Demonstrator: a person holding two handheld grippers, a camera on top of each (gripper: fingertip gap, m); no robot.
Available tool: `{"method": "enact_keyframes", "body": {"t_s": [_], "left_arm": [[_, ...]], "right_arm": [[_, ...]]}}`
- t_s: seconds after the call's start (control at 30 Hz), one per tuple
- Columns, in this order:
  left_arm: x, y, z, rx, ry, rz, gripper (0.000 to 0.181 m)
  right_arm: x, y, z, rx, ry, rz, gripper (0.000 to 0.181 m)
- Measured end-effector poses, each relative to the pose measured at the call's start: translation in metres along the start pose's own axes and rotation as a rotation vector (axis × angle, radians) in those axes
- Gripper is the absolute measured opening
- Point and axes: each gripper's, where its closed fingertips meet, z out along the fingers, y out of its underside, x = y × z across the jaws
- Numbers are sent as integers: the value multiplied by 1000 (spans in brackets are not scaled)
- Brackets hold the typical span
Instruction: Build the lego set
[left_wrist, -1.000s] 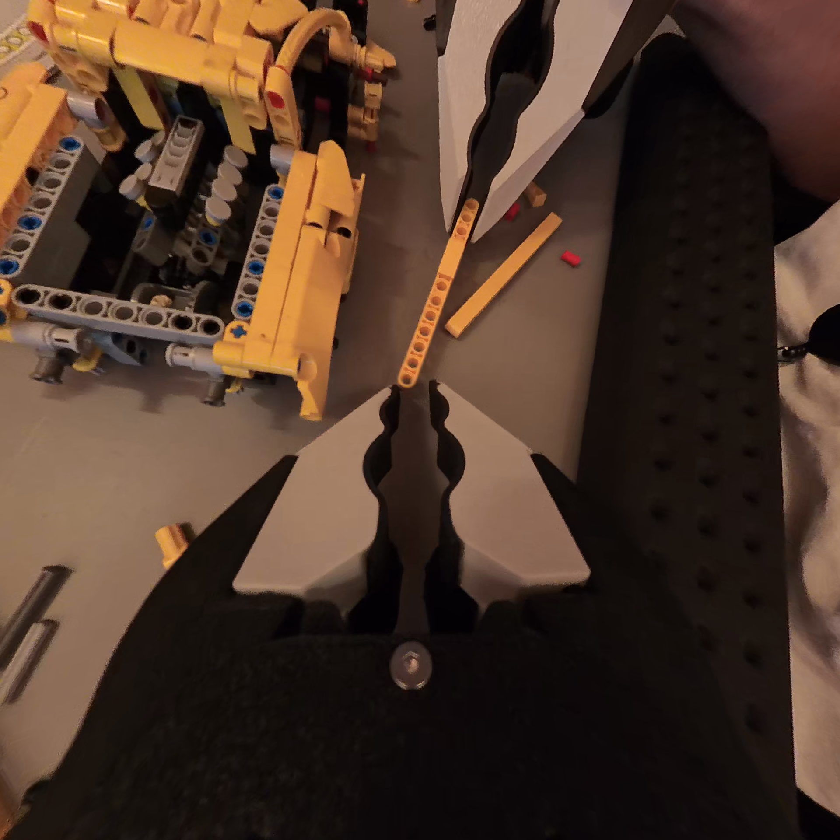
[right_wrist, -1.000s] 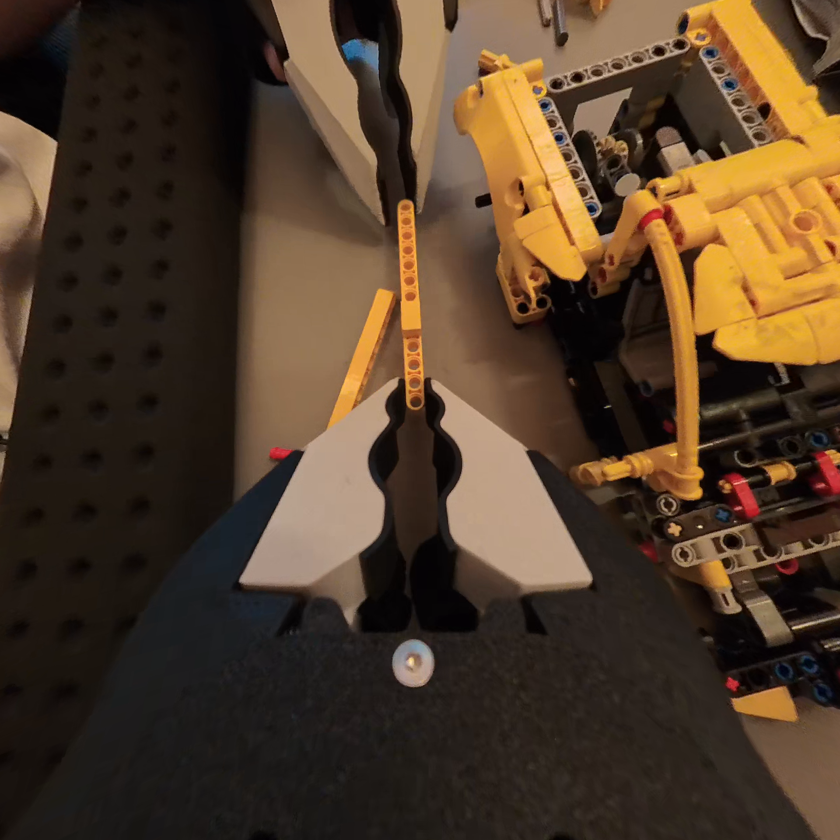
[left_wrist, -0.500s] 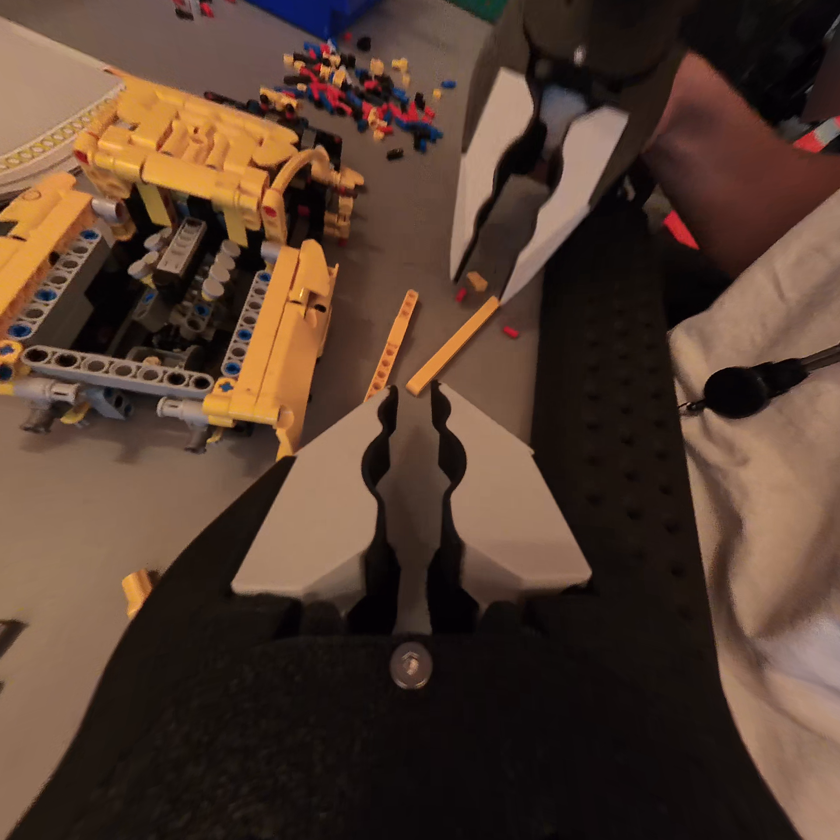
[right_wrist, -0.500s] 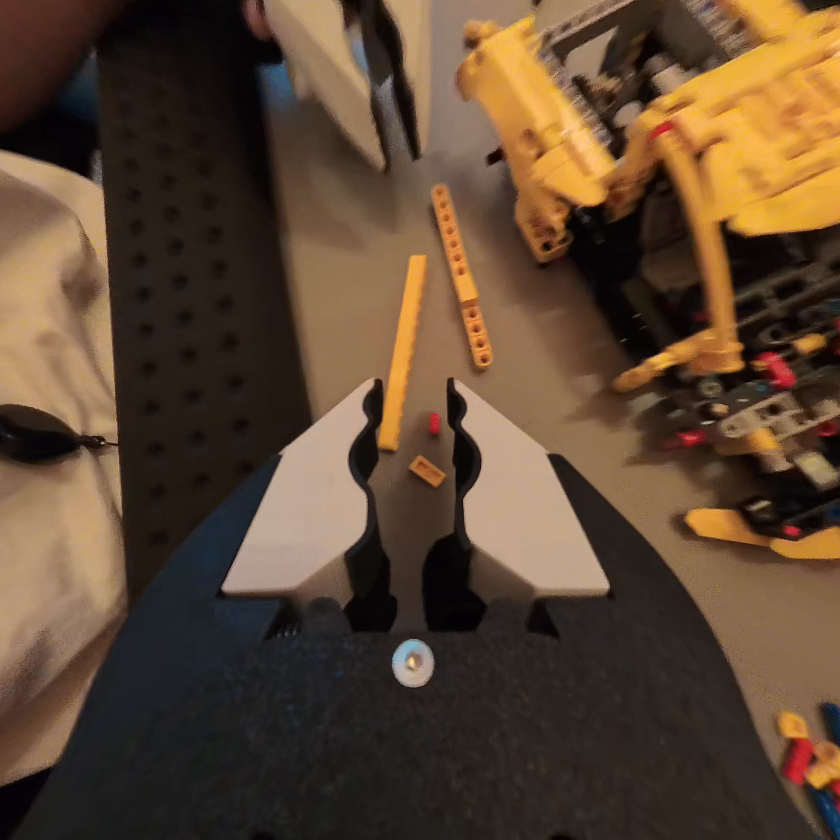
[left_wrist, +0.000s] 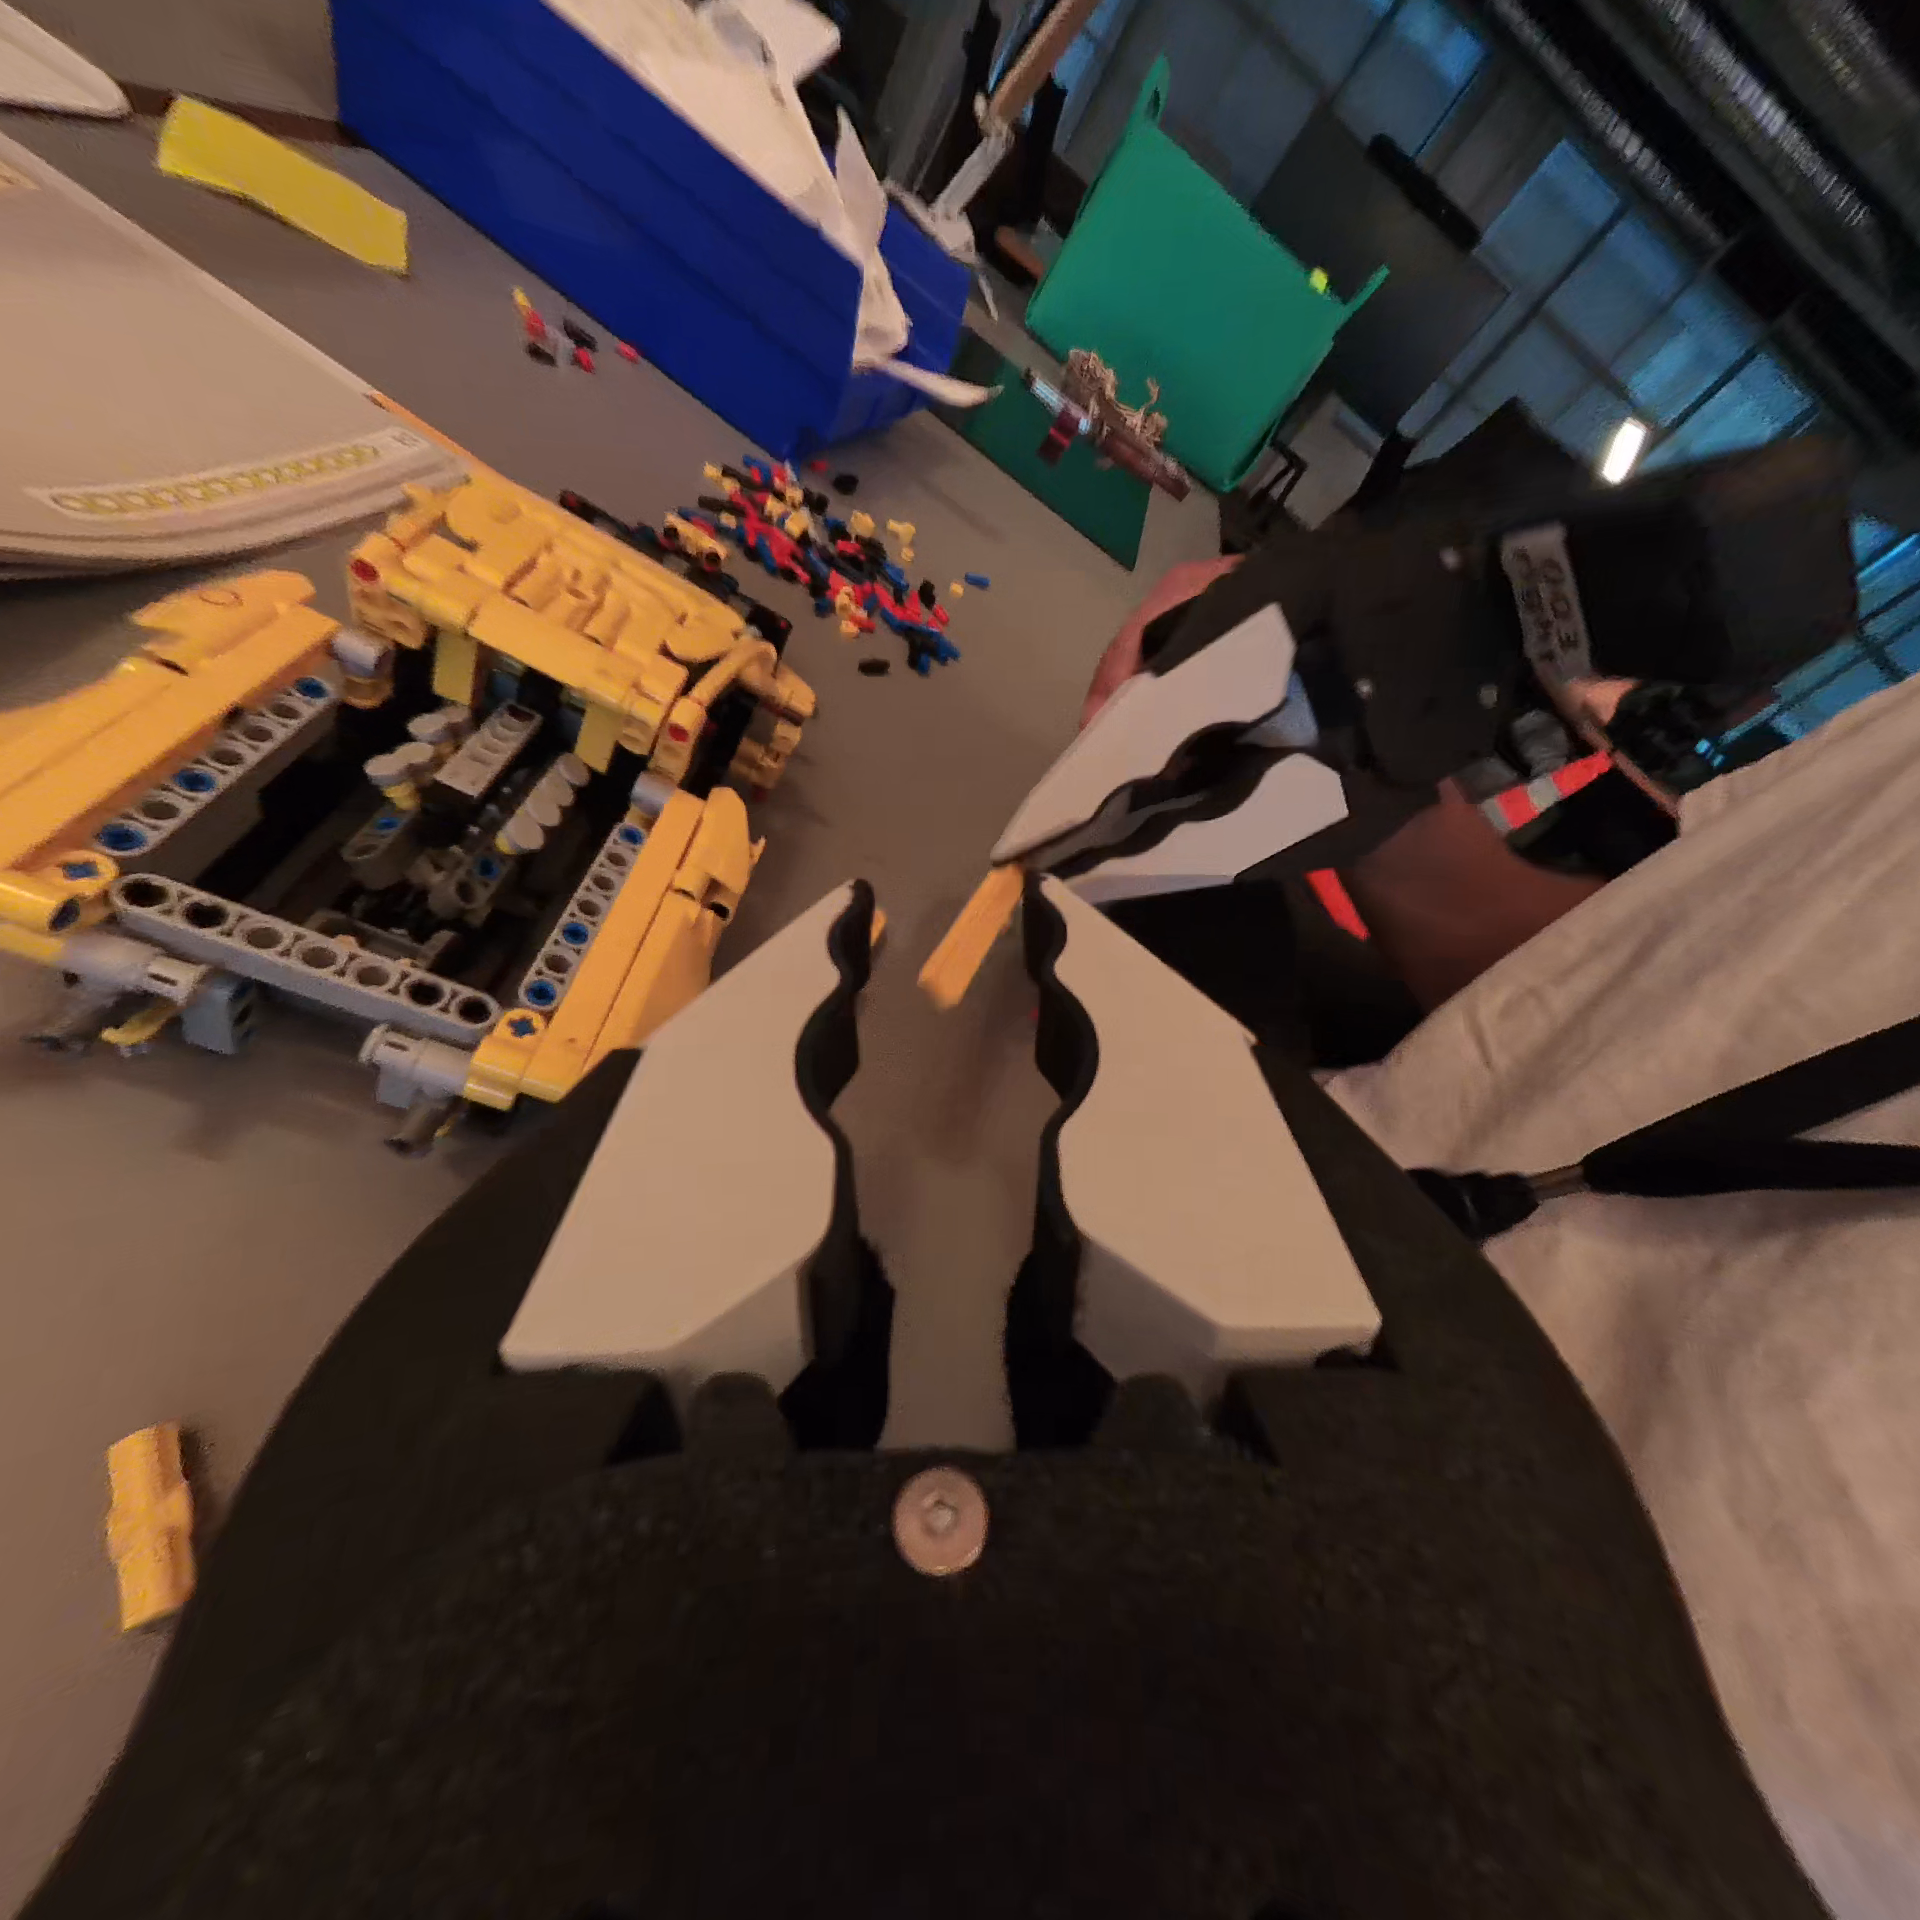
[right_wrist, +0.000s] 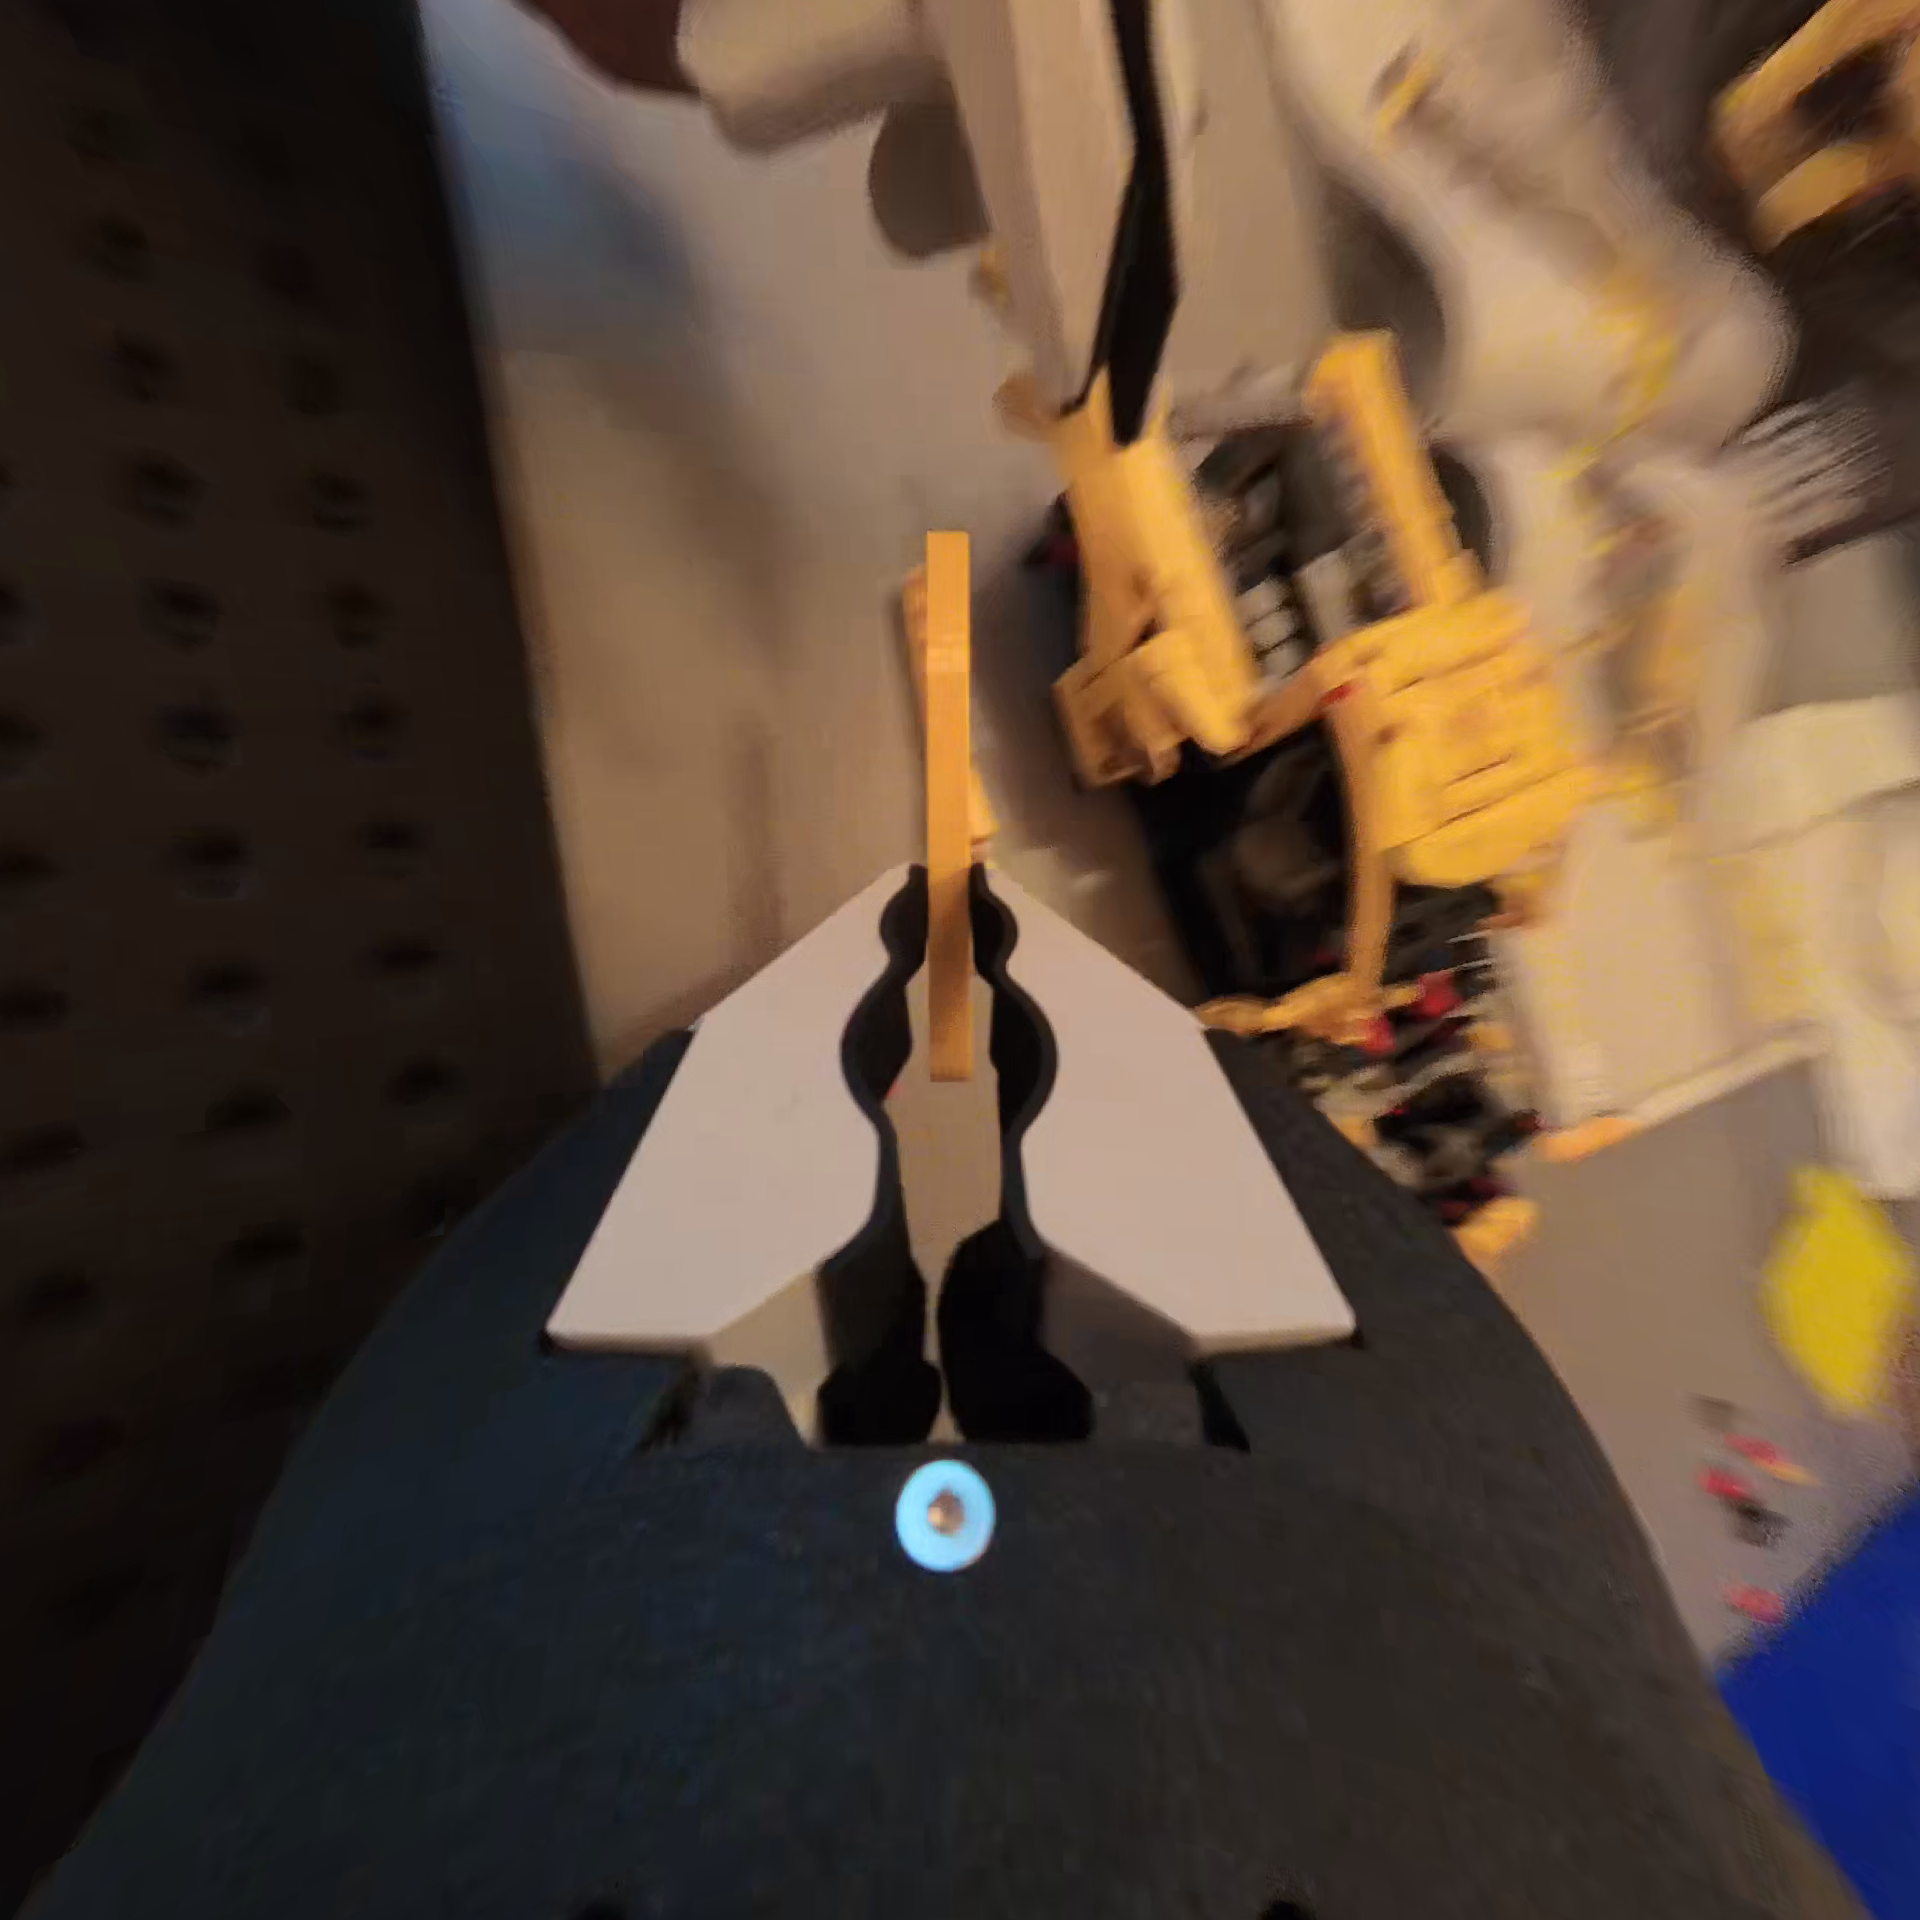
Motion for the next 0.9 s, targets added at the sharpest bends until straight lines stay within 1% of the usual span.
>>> {"method": "enact_keyframes", "body": {"t_s": [0.1, 0.13, 0.2, 0.23, 0.33, 0.43, 0.47, 0.5, 0.6, 0.63, 0.7, 0.73, 0.77, 0.8, 0.83, 0.87, 0.9], "left_arm": [[8, -14, -6, 88, 80, -73, 34], [10, -16, -5, 107, 108, -97, 34], [13, -15, -1, 117, 136, -114, 34], [14, -14, 1, 114, 146, -112, 33], [20, -13, 4, 110, 163, -96, 27], [23, -8, 9, 77, 162, -75, 20], [25, -8, 10, 83, 169, -67, 7], [26, -10, 10, 94, 170, -57, 7], [27, -14, 9, 124, 160, -21, 7], [29, -15, 8, 132, 163, 5, 7], [36, -17, 6, 143, 172, 71, 7], [38, -17, 5, 139, 163, 112, 7], [38, -16, 5, 139, 143, 159, 7], [39, -17, 4, 146, 121, 206, 7], [39, -18, 2, 155, 105, 242, 7], [39, -19, 1, 161, 97, 264, 7], [38, -20, -1, 165, 87, 274, 7]], "right_arm": [[28, -30, -22, 95, 262, -184, 6], [32, -35, -26, 99, 316, -224, 6], [35, -44, -30, 115, 370, -275, 6], [34, -49, -30, 132, 377, -288, 6], [31, -49, -23, 115, 363, -306, 6], [30, -56, -23, 155, 369, -316, 6], [28, -56, -21, 150, 350, -311, 6], [29, -56, -19, 140, 357, -308, 6], [32, -58, -21, 175, 398, -324, 6], [32, -60, -23, 207, 402, -293, 7], [31, -64, -30, 316, 370, -150, 8], [29, -64, -31, 372, 300, -42, 9], [27, -63, -33, 423, 204, 86, 15], [28, -62, -34, 470, 112, 215, 27], [29, -60, -36, 512, 32, 326, 35], [31, -59, -38, 555, -34, 414, 36], [32, -57, -41, 591, -80, 477, 32]]}}
